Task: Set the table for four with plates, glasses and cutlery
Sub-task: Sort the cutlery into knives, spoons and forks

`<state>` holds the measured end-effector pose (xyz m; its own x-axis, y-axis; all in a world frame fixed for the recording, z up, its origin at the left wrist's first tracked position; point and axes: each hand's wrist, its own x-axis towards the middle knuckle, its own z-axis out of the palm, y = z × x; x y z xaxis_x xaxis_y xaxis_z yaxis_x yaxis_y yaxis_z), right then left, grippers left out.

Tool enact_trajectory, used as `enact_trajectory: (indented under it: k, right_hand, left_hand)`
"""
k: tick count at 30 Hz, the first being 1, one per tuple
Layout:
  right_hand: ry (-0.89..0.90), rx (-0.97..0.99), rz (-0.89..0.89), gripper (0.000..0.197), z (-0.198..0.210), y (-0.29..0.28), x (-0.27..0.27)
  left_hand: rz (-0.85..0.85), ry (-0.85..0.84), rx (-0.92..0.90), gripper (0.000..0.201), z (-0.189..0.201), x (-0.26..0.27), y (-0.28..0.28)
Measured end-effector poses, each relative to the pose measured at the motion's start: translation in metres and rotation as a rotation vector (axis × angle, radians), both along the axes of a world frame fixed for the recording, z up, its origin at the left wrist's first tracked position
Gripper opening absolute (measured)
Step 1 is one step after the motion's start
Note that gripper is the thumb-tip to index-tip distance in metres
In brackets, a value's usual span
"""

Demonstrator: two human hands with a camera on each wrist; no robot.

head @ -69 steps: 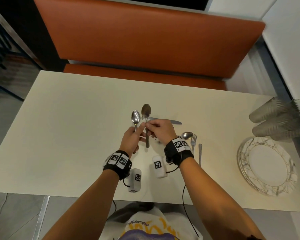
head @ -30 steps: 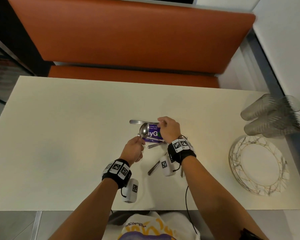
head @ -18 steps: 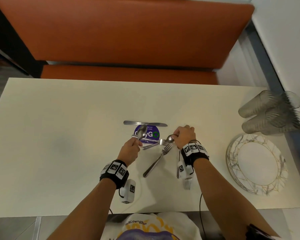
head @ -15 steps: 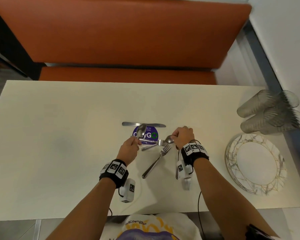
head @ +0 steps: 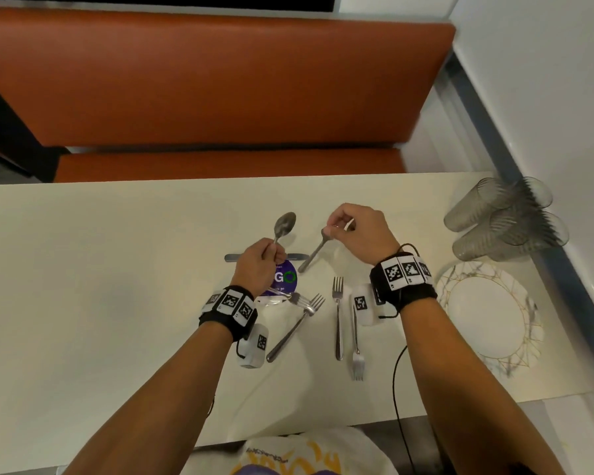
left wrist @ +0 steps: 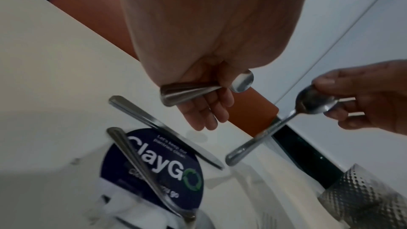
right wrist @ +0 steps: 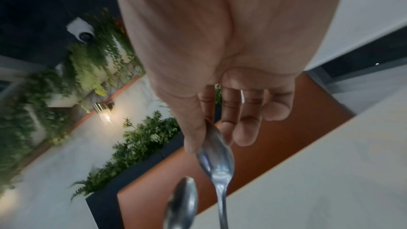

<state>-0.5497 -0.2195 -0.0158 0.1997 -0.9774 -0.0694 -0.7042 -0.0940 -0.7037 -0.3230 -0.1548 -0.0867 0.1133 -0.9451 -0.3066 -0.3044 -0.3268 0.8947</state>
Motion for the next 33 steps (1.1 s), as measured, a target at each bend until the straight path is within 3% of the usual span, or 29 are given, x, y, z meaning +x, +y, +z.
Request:
enact_trajectory:
  k: [4,6,8,16,27,33]
  right_hand:
    - [-0.065,-0.018,0.036,0.008,0.017,0.001,0.013]
    - [-0.104,-0.023,0.024,0.008,0.015,0.001,0.02]
    - [-0.128,-0.03,-0.019,0.008,0.009,0.001,0.025]
    - [-0.191,-0.111,-0.197,0.015,-0.025,0.016,0.039]
    - [-0.5,0.196,-0.191,0.014,-0.036,0.028,0.042]
    - [-0.48,0.245,-0.126,0.019,-0.025,0.027,0.04]
  left_hand:
    - [-0.068,0.061,0.004,0.03,0.005,-0.015,-0.004]
    - [-0.09,0.181,0.07,0.03,0.011,-0.022,-0.001]
    - [-0.095,0.312,0.153,0.032,0.019,-0.027,0.005]
    - [-0.113,0.476,0.267,0.034,0.027,-0.023,0.027]
    - [-0.217,0.76,0.4,0.034,0.029,-0.007,0.034]
    - [-0.234,0.855,0.436,0.035,0.024,0.0,0.033]
